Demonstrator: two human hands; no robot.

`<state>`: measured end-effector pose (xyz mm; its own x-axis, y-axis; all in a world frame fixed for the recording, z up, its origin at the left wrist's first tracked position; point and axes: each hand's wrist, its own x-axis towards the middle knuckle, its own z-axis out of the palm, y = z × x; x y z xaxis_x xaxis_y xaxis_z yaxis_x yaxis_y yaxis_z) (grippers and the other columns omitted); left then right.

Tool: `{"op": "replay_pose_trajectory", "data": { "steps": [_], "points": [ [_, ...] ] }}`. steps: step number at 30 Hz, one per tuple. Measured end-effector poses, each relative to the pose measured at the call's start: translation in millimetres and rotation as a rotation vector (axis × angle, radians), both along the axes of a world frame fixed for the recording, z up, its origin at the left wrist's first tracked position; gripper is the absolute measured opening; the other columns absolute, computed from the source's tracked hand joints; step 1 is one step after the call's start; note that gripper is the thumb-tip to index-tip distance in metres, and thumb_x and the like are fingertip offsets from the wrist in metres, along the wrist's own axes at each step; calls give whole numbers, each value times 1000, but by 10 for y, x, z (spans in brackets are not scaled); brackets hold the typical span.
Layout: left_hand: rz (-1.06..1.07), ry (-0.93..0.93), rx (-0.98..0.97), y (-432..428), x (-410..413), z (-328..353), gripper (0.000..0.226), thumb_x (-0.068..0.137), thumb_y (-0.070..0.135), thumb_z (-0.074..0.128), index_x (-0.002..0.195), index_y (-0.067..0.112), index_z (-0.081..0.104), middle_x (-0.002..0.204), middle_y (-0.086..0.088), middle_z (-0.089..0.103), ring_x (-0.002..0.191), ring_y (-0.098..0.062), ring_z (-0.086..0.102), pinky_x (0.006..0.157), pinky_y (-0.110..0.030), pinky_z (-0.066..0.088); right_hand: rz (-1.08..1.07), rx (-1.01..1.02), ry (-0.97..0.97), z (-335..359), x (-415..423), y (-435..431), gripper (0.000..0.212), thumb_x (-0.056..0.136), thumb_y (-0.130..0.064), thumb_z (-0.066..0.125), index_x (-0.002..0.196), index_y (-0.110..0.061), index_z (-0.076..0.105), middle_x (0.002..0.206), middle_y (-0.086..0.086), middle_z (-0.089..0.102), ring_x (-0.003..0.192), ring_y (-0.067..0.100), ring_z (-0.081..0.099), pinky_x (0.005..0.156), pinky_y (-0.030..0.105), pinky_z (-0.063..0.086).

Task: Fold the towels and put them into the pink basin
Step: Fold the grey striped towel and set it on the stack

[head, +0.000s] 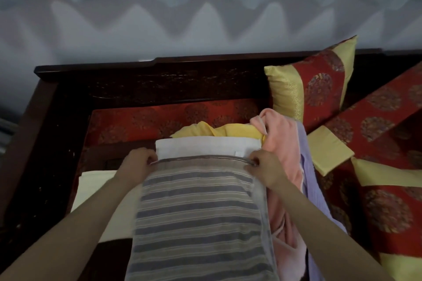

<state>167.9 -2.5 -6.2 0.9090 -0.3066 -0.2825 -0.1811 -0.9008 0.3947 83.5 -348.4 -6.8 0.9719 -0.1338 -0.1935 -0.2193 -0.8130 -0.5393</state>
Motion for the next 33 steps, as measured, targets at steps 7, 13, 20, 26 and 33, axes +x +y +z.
{"op": "replay_pose_trajectory", "data": {
  "steps": [7, 13, 20, 26, 33],
  "points": [
    [-36, 345, -276, -89, 500, 586, 6, 85, 20, 69, 90, 19, 71, 86, 10, 69, 79, 3, 60, 67, -9, 43, -48, 243, -70, 355, 336, -353, 5, 80, -15, 73, 77, -13, 69, 68, -11, 54, 63, 5, 48, 63, 19, 37],
    [70, 244, -168, -261, 661, -68, 8, 89, 20, 61, 82, 18, 63, 91, 3, 58, 94, -18, 55, 73, -23, 38, -90, -5, 81, -17, 587, -296, 17, 83, -22, 65, 86, -5, 66, 77, 8, 64, 78, 27, 61, 66, 32, 41],
    [195, 229, -316, -279, 605, -218, 14, 95, 20, 52, 92, 8, 56, 83, 0, 55, 78, -17, 52, 61, -21, 39, -114, -8, 88, -130, 615, -330, 25, 91, -17, 54, 111, -3, 60, 91, 16, 65, 93, 35, 60, 69, 27, 32],
    [286, 280, -544, -273, 586, -17, 16, 92, 23, 59, 93, 7, 62, 87, -3, 62, 78, -15, 58, 68, -24, 46, -157, 51, 64, -138, 606, -363, 22, 92, -14, 50, 110, -3, 57, 85, 10, 58, 81, 24, 52, 70, 28, 34],
    [180, 235, -539, -111, 485, 389, 4, 79, 20, 73, 77, 16, 71, 70, 12, 70, 68, 3, 61, 70, -19, 45, 17, 105, 79, 33, 546, -393, 16, 80, -16, 71, 75, -21, 57, 75, 0, 60, 73, 16, 54, 67, 28, 40]
  ]
}}
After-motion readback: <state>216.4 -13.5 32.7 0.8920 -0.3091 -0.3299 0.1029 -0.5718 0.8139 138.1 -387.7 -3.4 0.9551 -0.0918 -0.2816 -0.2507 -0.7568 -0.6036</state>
